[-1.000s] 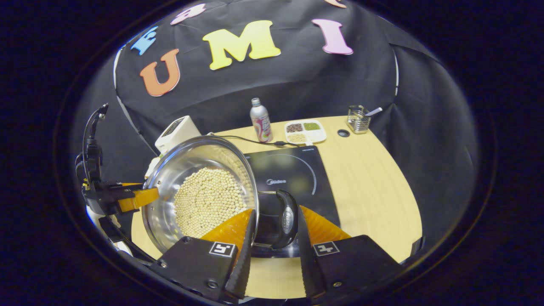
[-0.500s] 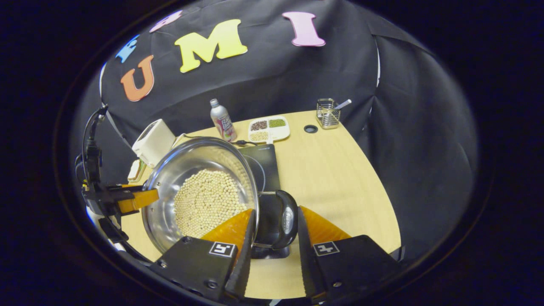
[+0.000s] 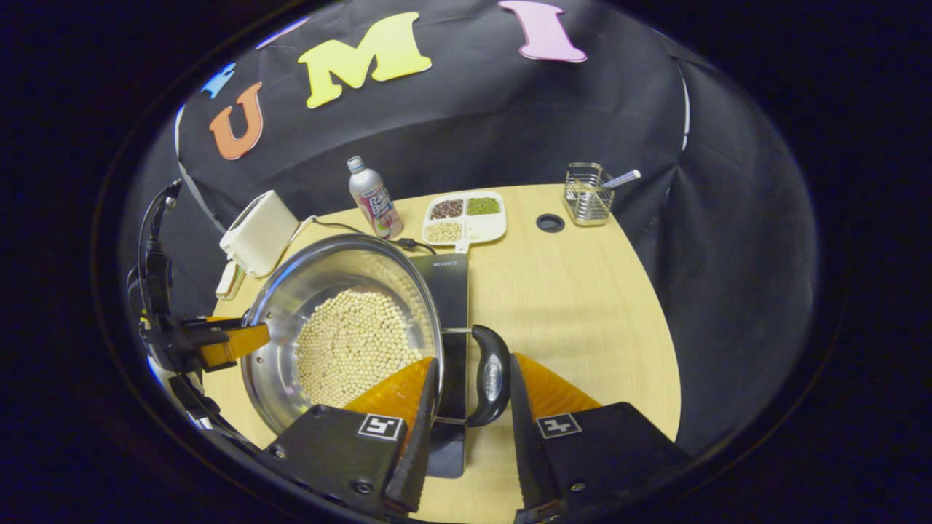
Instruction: First push the handle of the pot to place it horizontally, then grasp the pot with both hands and set it on the induction cooktop.
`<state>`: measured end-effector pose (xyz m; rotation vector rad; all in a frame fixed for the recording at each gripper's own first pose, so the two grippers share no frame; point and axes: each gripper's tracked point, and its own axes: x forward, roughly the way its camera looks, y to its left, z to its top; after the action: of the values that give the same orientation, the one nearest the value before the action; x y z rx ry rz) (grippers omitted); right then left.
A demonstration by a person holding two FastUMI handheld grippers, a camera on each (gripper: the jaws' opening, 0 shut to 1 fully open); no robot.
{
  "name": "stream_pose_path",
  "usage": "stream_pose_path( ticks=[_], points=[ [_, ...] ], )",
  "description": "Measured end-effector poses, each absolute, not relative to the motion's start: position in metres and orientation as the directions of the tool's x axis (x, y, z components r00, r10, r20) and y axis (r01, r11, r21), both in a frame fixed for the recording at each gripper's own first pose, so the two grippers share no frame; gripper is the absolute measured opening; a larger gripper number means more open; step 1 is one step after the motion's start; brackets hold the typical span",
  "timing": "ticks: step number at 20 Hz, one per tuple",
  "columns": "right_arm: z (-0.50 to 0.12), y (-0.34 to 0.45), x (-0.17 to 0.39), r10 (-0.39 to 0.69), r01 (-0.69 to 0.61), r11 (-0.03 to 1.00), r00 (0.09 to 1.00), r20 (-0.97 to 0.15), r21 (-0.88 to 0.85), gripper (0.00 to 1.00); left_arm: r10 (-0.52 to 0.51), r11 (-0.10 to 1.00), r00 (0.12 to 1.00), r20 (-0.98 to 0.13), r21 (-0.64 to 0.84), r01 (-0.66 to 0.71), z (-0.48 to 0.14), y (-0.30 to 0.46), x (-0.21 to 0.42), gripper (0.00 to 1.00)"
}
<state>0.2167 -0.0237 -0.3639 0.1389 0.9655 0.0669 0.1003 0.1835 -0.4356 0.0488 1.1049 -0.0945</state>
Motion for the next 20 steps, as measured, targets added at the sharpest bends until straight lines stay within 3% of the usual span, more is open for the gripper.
stream_pose_path(
  ticks=[11,12,13,17,18,20],
  points=[
    [-0.383,-0.027,0.240,0.159,-0.022,0.984,0.530,-0.833,0.175,0.51,-0.017,0.996,0.429,-0.903,0.020,0.082,-0.439,0.182,0.098,0.58],
    [-0.387,-0.028,0.240,0.167,-0.012,0.982,0.524,-0.835,0.189,0.51,-0.015,0.995,0.428,-0.904,0.027,0.091,-0.439,0.181,0.098,0.53],
    [-0.386,-0.028,0.241,0.177,-0.006,0.978,0.540,-0.823,0.207,0.51,-0.010,0.995,0.431,-0.902,0.034,0.095,-0.437,0.182,0.099,0.58],
    [-0.388,-0.030,0.243,0.194,-0.052,0.979,0.548,-0.814,0.198,0.51,-0.008,0.997,0.438,-0.899,0.027,0.074,-0.438,0.181,0.098,0.58],
    [-0.387,-0.030,0.243,0.202,-0.050,0.977,0.549,-0.811,0.209,0.51,-0.009,0.997,0.437,-0.899,0.026,0.074,-0.440,0.181,0.097,0.68],
    [-0.388,-0.031,0.242,0.210,-0.050,0.974,0.551,-0.807,0.220,0.51,-0.012,0.997,0.437,-0.899,0.024,0.077,-0.440,0.181,0.096,0.55]
  ],
)
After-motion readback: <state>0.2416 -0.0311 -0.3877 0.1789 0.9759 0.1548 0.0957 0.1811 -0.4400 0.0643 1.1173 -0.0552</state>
